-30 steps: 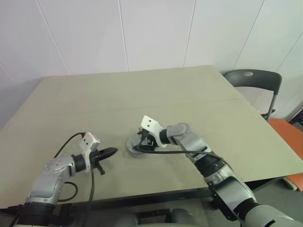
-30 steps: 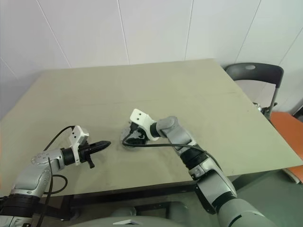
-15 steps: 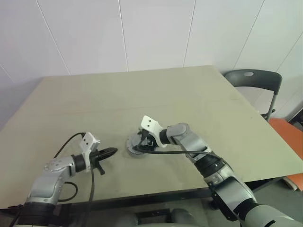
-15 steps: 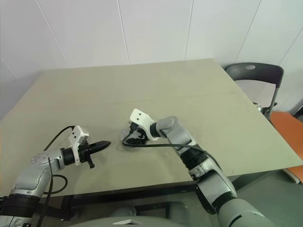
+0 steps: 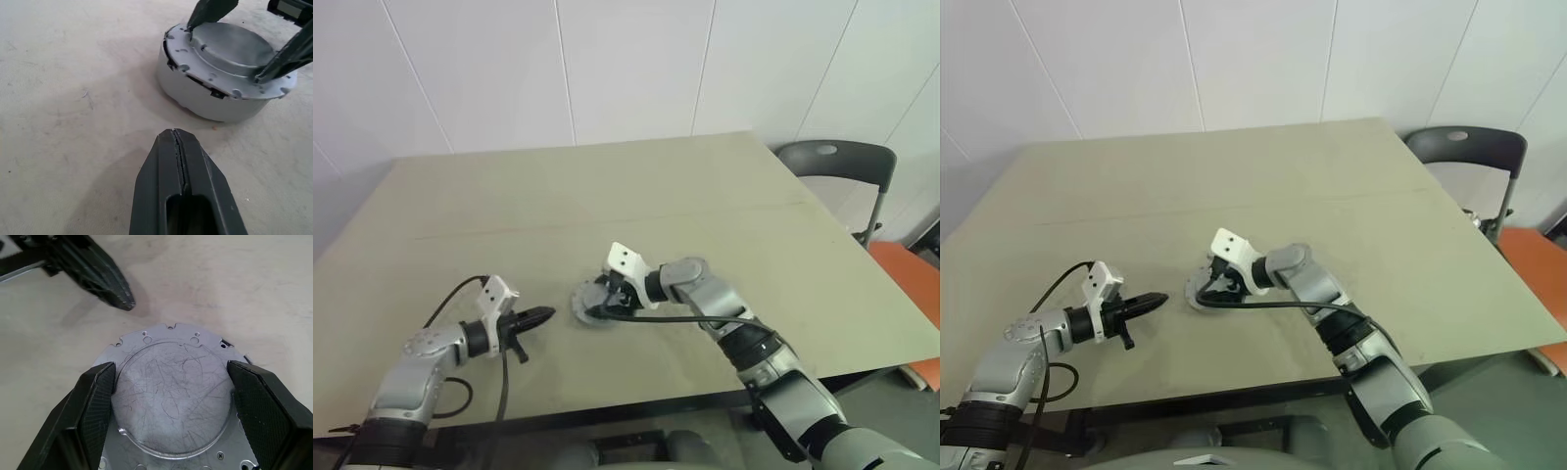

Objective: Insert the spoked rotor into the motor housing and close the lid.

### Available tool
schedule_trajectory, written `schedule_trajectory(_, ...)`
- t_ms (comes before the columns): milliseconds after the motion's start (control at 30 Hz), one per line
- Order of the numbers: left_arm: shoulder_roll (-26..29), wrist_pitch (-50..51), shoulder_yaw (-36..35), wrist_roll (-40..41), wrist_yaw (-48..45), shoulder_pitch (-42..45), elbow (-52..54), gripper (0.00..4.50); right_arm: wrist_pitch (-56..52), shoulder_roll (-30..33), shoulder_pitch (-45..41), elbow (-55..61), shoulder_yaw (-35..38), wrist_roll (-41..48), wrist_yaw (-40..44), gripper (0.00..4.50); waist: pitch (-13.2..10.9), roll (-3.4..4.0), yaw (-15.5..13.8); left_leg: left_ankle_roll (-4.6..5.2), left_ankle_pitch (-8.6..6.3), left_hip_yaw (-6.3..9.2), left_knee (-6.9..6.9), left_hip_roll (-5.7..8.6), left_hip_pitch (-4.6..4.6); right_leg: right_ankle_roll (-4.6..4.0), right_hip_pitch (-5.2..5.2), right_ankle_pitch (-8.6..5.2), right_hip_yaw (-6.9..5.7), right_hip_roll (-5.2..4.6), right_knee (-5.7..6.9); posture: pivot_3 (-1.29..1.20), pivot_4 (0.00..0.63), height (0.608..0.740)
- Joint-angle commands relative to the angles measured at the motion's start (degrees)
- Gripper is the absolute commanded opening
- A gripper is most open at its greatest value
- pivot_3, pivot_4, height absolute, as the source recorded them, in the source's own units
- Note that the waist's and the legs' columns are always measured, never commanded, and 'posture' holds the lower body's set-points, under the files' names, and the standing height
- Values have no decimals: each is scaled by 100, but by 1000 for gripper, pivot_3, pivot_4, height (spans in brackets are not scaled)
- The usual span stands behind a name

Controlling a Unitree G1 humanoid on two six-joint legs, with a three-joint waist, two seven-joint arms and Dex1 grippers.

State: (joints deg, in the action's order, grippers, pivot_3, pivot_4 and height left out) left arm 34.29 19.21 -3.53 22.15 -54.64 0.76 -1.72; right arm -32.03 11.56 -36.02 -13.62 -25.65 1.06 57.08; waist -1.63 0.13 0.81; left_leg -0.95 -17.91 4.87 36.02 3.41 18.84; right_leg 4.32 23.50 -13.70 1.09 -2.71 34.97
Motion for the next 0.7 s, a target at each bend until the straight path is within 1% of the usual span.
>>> schedule_trajectory(33, 66, -122, -90, -18, -17, 65, 61, 0, -36, 40, 227, -298, -436, -93, 224, 3286, 0, 0, 1, 1, -2, 0, 0, 0, 3, -1, 3, -1, 0, 0, 1, 0, 0, 740)
schedule_trajectory(233, 57, -102, -104, -15, 2, 18, 119, 0, 347, -299, 73, -733, -100, -186, -411, 3286, -1, 2, 38, -1, -3, -1, 5, -3, 5, -4, 10, 0, 2, 2, 15, 0, 0, 740)
schedule_trajectory(333, 52, -83, -99, -13, 13, 15, 136, 0, 499, -348, 24, -854, -70, -203, -463, 3286, -8, 11, 41, -2, -2, 0, 6, -8, -27, -14, -11, -6, 7, 15, 20, 0, 0, 740)
schedule_trajectory(400, 48, -63, -96, -6, 29, 10, 173, 0, 541, -359, -6, -890, -43, -193, -464, 3286, -10, 14, 42, -1, -2, 1, 9, -12, -43, -1, -24, -24, 7, 20, 25, 0, 0, 740)
schedule_trajectory(533, 46, -18, -101, 13, 55, 7, 243, 0, 619, -341, -49, -970, -37, -231, -479, 3286, -9, 13, 42, -3, 1, 3, 18, -14, -44, 0, -24, -23, 8, 26, 34, 0, 0, 740)
schedule_trajectory(700, 66, 51, -104, 31, 85, 2, 328, 0, 762, -396, -133, -1003, 167, -123, -541, 3286, -8, 9, 43, -8, 5, 2, 20, -14, -44, 4, -21, -10, 11, 26, 41, 0, 0, 740)
